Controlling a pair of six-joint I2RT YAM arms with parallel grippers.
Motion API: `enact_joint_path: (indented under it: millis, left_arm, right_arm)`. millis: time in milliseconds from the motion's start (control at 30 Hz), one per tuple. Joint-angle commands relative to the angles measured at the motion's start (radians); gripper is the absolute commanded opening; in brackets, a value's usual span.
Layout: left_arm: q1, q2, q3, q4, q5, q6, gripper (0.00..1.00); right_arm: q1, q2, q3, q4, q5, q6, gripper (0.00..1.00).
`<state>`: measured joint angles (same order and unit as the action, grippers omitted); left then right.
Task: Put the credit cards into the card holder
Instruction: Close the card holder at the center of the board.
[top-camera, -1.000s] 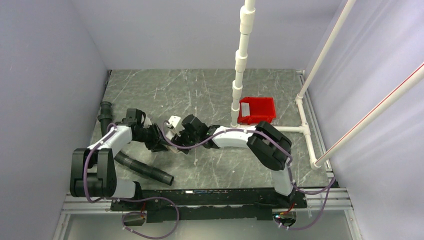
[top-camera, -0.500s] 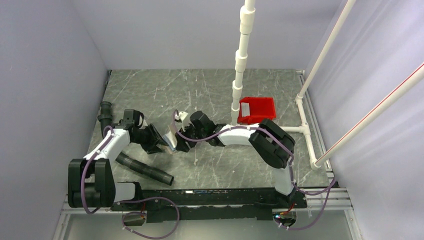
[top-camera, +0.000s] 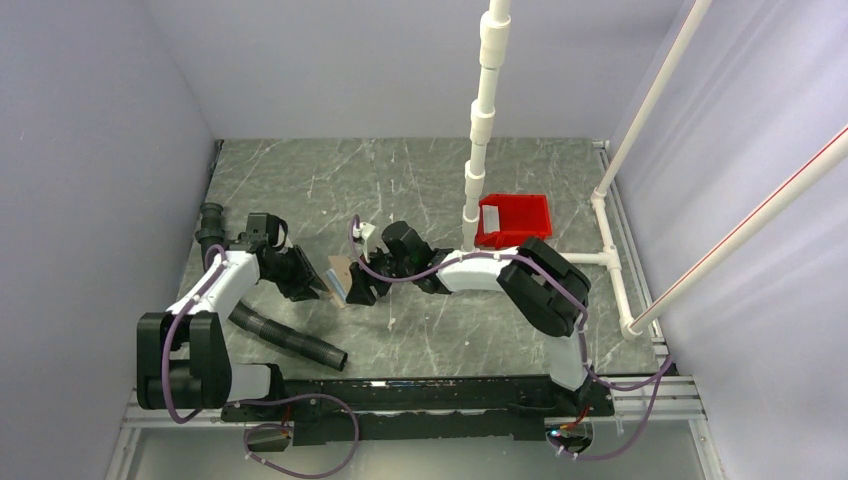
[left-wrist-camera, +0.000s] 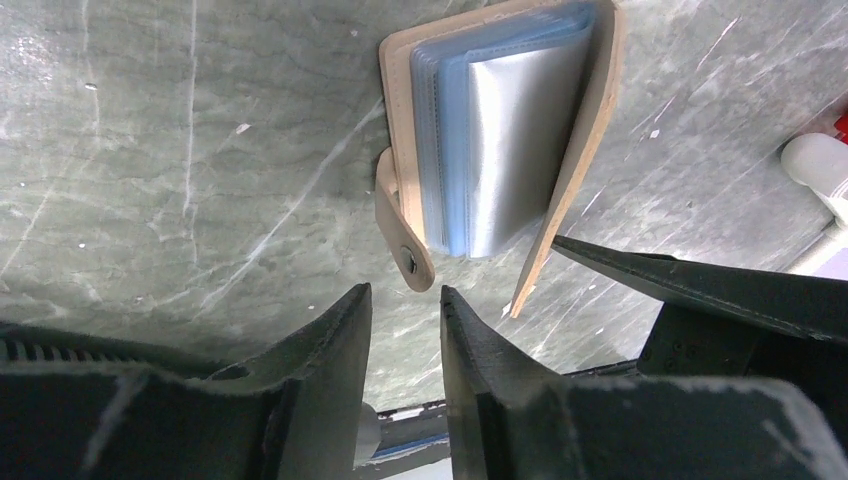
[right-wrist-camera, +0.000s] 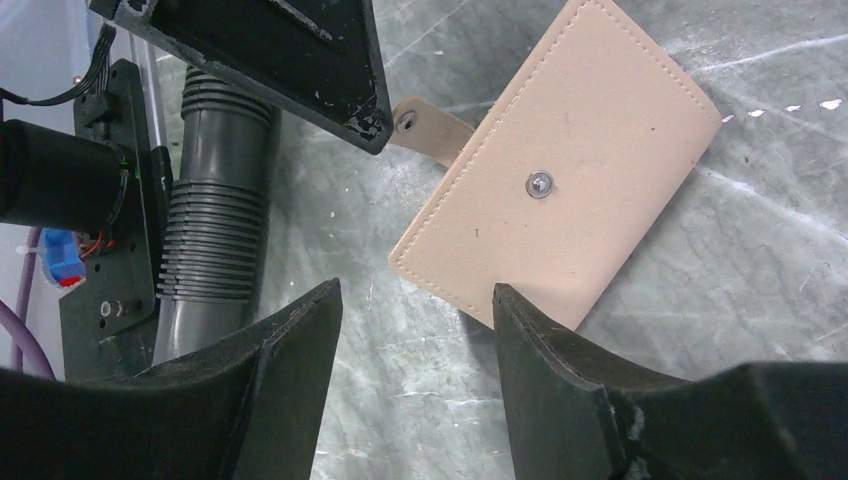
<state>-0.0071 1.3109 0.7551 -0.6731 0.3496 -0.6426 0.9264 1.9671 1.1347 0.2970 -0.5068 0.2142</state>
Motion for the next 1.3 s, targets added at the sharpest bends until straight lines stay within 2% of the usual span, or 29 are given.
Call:
enact_joint_path:
  millis: [0, 100, 267, 400, 1033, 1167, 1267]
  left_arm:
    - [0.004, 0.009, 0.031, 0.014, -0.013, 0.033, 0.39]
    - [0.004, 0.027, 0.033, 0.026, -0.01, 0.039, 0.38]
    - [0.004, 0.045, 0.036, 0.038, -0.01, 0.044, 0.28]
    - [0.004, 0.033, 0.035, 0.037, -0.022, 0.047, 0.25]
    - [0.004, 0.006, 0.04, 0.037, -0.05, 0.031, 0.23]
    - [0.004, -0.013, 0.043, 0.03, -0.052, 0.032, 0.26]
    - [0.004, -0.016, 0.046, 0.023, -0.053, 0.032, 0.24]
  right_arm:
    - [0.0, -0.014, 0.008, 0.055, -0.033, 0.01, 0.59]
    - [0.0, -0.009, 0.011, 0.051, -0.037, 0.01, 0.58]
    - [0.0, -0.005, 0.017, 0.042, -0.038, 0.005, 0.57]
    - [0.0, -0.003, 0.023, 0.032, -0.036, 0.001, 0.56]
    - [0.002, 0.009, 0.032, 0.029, -0.056, 0.004, 0.54]
    - [0.002, 0.01, 0.033, 0.031, -0.059, 0.005, 0.54]
    - [0.002, 0.01, 0.032, 0.031, -0.059, 0.006, 0.54]
